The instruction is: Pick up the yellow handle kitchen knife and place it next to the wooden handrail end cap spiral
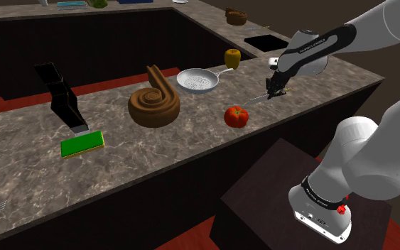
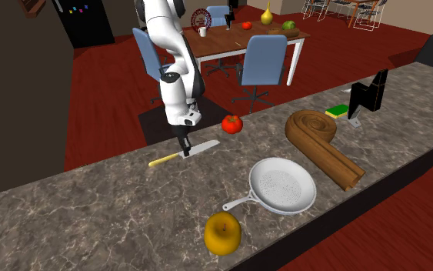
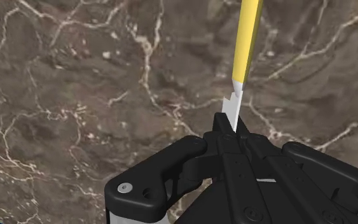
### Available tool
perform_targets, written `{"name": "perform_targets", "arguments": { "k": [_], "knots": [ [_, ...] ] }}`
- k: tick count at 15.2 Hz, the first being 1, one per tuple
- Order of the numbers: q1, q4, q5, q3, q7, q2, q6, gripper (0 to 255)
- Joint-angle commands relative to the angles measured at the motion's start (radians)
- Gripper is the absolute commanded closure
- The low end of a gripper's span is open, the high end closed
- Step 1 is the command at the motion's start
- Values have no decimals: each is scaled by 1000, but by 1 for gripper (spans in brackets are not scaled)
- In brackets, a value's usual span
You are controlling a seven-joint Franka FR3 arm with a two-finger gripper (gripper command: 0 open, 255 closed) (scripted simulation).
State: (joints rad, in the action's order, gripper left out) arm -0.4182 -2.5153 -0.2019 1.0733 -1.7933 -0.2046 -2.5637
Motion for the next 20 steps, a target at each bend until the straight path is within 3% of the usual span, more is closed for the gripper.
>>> {"name": "perform_targets", "arguments": {
  "k": [1,9,20],
  "knots": [
    [20,7,-27,-21,21,-24,26,255],
    [90,54,-107,-112,87,-128,161,255],
    [133,139,-139,-201,124,-222,334,255]
  ]
}}
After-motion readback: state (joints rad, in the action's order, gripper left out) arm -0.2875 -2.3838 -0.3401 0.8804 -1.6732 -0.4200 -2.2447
